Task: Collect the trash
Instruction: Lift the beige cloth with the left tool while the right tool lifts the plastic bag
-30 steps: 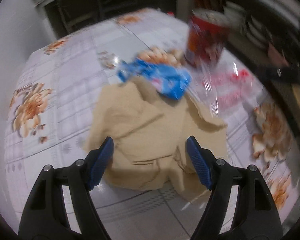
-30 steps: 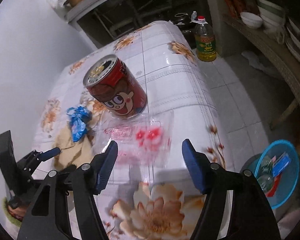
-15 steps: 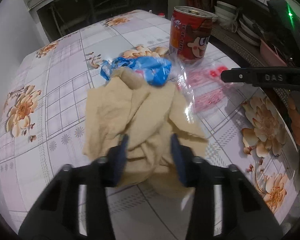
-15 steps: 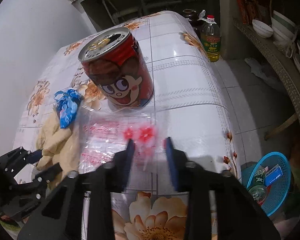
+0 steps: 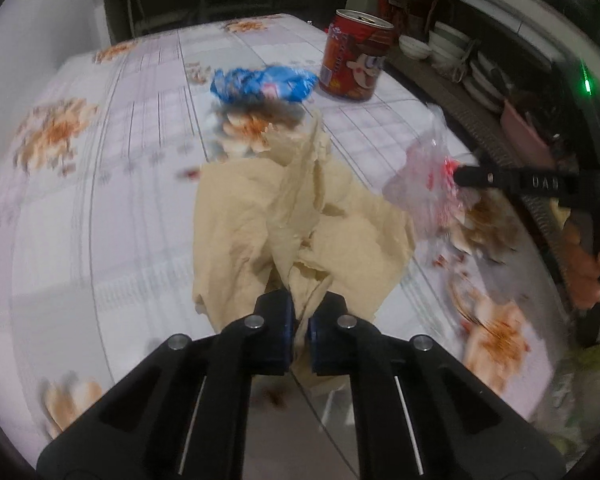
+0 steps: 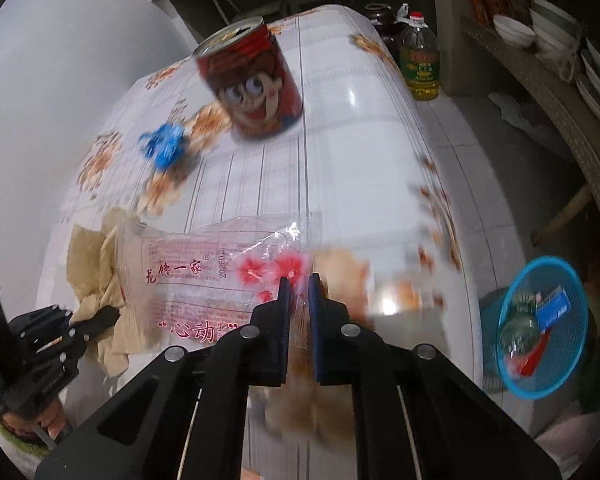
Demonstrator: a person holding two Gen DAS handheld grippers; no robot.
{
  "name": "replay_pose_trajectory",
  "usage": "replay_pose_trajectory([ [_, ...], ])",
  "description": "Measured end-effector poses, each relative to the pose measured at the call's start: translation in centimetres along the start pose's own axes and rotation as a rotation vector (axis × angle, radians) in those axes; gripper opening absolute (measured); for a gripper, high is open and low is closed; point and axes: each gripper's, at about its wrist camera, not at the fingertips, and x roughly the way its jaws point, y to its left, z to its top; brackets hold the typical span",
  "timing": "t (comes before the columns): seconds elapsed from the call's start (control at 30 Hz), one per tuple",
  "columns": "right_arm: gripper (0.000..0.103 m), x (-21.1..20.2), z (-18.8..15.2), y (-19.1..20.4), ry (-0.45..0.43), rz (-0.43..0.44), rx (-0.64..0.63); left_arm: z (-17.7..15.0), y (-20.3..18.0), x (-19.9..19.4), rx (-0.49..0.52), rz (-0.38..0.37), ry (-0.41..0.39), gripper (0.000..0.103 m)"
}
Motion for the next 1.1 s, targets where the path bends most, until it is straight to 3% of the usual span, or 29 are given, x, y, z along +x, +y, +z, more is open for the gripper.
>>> replay_pose_trajectory([
  [0.2, 0.009, -2.6, -4.5, -1.5, 0.019, 0.042, 0.068, -3.2, -0.7, -1.6, -0.071, -0.083, 0.007, 0.004],
  [0.33, 0.013, -4.0, -6.5, -2.5, -0.010, 0.088, 0.131, -4.3, -1.2, -2.0, -0.084, -0.089, -0.002, 0.004],
  [0.4, 0.018, -4.4, -7.0, -2.7, -0.020, 0.095, 0.148, -4.4, -1.4, -2.0, -0.094, -0.097, 0.000, 0.004],
  [0.47, 0.037, -4.7, -7.3, -3.1, -0.024, 0.104, 0.176, -4.4, -1.4, -2.0, -0.099, -0.106, 0.004, 0.004],
  [0.6, 0.044, -4.9, -7.7, -3.3, -0.025, 0.125, 0.208, -4.4, -1.5, -2.0, -0.100, -0.112, 0.004, 0.004],
  [1.1, 0.045, -3.0, -7.4, -1.4, 0.020, 0.253, 0.230, -4.3, -3.1, -1.6, -0.063, -0.136, 0.004, 0.004],
])
